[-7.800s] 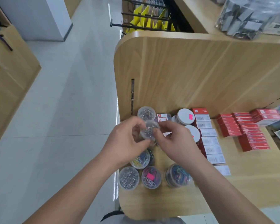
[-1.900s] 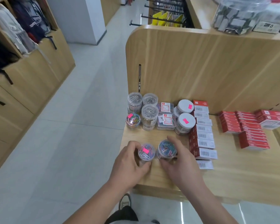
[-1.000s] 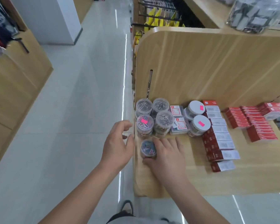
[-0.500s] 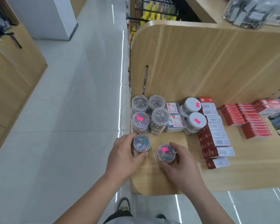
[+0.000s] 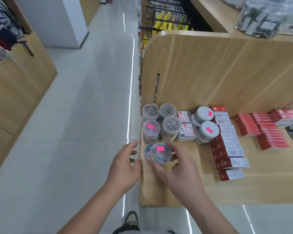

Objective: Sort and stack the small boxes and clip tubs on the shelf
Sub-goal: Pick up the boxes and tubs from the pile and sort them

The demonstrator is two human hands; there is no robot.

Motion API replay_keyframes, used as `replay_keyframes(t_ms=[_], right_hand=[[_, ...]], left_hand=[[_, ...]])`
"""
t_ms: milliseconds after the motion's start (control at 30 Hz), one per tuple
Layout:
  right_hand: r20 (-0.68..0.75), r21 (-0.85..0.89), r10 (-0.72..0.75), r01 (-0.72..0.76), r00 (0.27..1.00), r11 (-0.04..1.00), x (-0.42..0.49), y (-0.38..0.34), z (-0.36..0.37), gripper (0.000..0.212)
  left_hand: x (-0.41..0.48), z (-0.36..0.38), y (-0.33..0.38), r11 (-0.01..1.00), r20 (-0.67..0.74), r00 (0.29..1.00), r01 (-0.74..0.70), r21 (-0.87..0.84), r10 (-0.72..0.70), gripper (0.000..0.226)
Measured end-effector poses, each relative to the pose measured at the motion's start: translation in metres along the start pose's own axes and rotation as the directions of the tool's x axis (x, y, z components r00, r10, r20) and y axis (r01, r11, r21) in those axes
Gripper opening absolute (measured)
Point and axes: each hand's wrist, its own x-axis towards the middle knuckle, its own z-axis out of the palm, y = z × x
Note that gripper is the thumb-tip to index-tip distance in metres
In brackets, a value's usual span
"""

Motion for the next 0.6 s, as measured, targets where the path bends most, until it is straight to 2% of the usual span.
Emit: replay_keyframes(t_ms=[100, 200, 300, 433, 500, 600], right_hand=[[0.017, -0.031, -0.012, 0.013, 1.000, 0.999, 0.017, -0.007, 0.012, 0.056], [0.039, 0.054, 0.039, -0.041, 0.998, 0.998, 0.020, -0.002, 0.022, 0.055], [0.080, 0.151, 0.089, -0.100, 0.993, 0.983, 0.015, 0.004, 0.019, 0.053], [0.140, 0.136, 0.080, -0.100, 0.987, 0.986, 0.020, 0.011, 0.017, 0.047], [0.160, 0.112, 0.073, -0.091, 0.984, 0.990, 0.024, 0.013, 0.019, 0.042], [0.195, 0.073, 0.047, -0.063, 0.980, 0.995, 0.029, 0.018, 0.023, 0.047]], left_hand=[[0.000, -0.003, 0.011, 0.997, 0.045, 0.999, -0.004, -0.071, 0.007, 0.062], [0.003, -0.003, 0.011, 0.997, 0.115, 0.993, -0.007, -0.072, 0.015, 0.063], [0.006, -0.006, 0.016, 0.996, 0.165, 0.986, -0.023, -0.085, 0.036, 0.073], [0.009, -0.010, 0.026, 0.993, 0.235, 0.967, -0.077, -0.088, 0.096, 0.087], [0.012, -0.012, 0.026, 0.993, 0.263, 0.960, -0.080, -0.091, 0.101, 0.086], [0.017, -0.014, 0.027, 0.993, 0.281, 0.955, -0.077, -0.088, 0.099, 0.077]])
